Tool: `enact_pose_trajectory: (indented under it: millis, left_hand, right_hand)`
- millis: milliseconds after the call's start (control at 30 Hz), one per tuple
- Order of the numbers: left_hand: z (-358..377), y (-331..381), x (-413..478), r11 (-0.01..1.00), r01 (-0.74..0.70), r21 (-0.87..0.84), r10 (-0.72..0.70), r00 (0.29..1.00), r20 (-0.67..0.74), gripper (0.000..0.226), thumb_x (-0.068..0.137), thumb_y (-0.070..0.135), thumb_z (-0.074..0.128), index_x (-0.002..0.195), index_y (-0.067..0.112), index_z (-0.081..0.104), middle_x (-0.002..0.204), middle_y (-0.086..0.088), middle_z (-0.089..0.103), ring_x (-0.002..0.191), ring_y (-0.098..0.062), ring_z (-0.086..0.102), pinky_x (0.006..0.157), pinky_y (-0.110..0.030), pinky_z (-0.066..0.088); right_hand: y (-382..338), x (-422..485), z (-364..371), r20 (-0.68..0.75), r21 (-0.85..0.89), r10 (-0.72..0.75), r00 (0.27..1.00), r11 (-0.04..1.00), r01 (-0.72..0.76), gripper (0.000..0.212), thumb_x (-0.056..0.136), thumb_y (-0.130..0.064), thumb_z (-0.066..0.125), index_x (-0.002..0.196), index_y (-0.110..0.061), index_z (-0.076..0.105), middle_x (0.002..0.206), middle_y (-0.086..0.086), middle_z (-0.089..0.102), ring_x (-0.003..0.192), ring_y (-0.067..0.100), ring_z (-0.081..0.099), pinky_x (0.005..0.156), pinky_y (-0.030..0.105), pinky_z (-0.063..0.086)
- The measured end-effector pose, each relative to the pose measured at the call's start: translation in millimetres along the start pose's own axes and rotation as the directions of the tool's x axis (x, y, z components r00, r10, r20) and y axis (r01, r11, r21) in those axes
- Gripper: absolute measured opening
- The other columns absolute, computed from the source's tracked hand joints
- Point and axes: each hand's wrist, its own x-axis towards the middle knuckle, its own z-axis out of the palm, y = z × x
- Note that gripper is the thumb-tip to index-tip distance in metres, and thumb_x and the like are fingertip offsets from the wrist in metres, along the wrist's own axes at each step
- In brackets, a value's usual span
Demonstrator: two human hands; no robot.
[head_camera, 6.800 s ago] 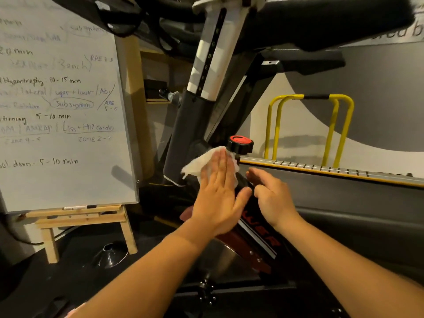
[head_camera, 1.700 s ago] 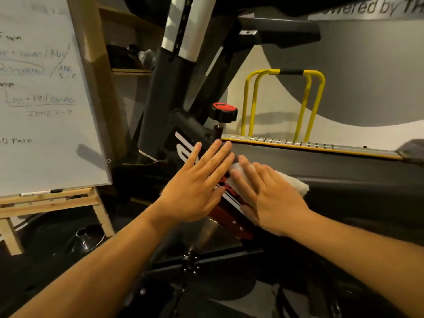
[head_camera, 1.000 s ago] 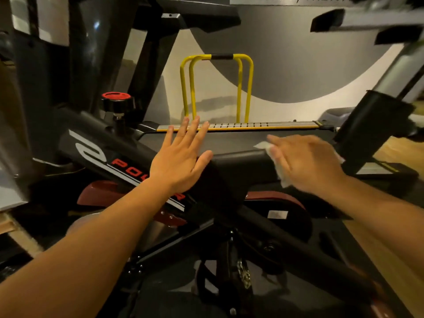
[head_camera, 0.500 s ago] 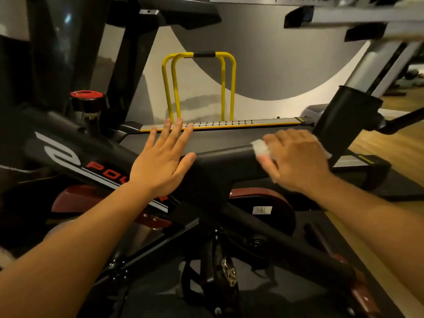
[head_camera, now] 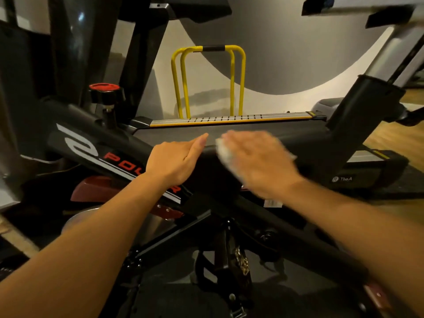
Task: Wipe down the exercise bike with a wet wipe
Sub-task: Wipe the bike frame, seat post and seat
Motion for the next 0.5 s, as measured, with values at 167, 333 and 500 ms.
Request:
enact_pose_trajectory:
  millis: [167,333,500]
  left_hand:
    - [4,5,-2,0.999,0.017,0.027,-0.016,0.998,-0.062,0.073,0.093,0.062,-0.008,0.146,0.045,0.039,0.109,-0.003,0.071,0.098,-0.029,0.063,0.072,-0.036,0.039]
    - [15,1,-5,0.995,-0.077,0.062,0.084,0.989,-0.121,0.062,0.099,0.057,0.001,0.157,0.035,0.004,0.165,-0.001,0.014,0.146,-0.019,0.028,0.119,-0.041,0.019]
    - [21,-7,-16,0.975,-0.046,0.219,0.092,0.975,-0.202,0.067,0.099,0.063,0.008,0.157,0.032,-0.006,0.165,-0.007,-0.012,0.151,-0.029,-0.014,0.117,-0.06,-0.012]
  right_hand:
    - [76,-43,-10,-0.006,-0.054,0.307,0.952,0.95,-0.307,0.047,0.096,-0.04,0.031,0.121,-0.013,0.059,0.109,0.013,0.067,0.096,0.033,0.06,0.088,0.042,0.039]
    - [-4,5,9,-0.123,0.003,0.277,0.953,0.96,-0.279,0.042,0.097,-0.039,0.035,0.119,-0.014,0.061,0.107,0.009,0.064,0.096,0.033,0.057,0.09,0.045,0.039]
    - [-23,15,9,0.0,0.069,0.004,1.0,0.998,-0.004,0.054,0.1,-0.037,0.031,0.146,-0.011,0.038,0.147,0.008,0.045,0.133,0.027,0.043,0.113,0.042,0.028]
